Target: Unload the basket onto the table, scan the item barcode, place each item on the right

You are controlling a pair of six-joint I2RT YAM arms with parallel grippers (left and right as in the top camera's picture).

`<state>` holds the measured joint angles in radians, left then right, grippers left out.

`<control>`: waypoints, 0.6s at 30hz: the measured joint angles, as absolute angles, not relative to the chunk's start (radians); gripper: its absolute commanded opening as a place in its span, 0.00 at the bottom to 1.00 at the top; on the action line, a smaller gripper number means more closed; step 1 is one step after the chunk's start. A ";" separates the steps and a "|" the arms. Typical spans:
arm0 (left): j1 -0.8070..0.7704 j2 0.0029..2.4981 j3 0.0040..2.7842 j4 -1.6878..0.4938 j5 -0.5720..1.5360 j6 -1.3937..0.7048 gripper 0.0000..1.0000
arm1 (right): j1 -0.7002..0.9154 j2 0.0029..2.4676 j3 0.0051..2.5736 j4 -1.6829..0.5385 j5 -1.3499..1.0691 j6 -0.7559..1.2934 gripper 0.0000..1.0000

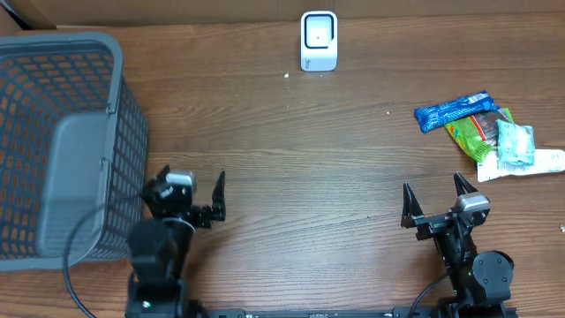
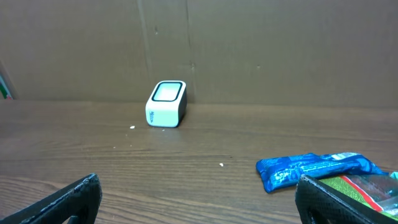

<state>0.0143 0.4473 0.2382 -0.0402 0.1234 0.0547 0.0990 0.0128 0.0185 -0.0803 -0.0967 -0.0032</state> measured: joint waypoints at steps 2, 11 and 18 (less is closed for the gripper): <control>0.014 0.383 0.150 0.016 0.123 0.062 1.00 | 0.099 0.013 0.019 -0.080 -0.097 -0.003 1.00; 0.022 0.090 0.013 -0.064 0.123 0.169 1.00 | 0.099 0.013 0.019 -0.080 -0.097 -0.003 1.00; 0.035 0.015 0.010 -0.067 0.115 0.171 1.00 | 0.099 0.013 0.019 -0.080 -0.097 -0.003 1.00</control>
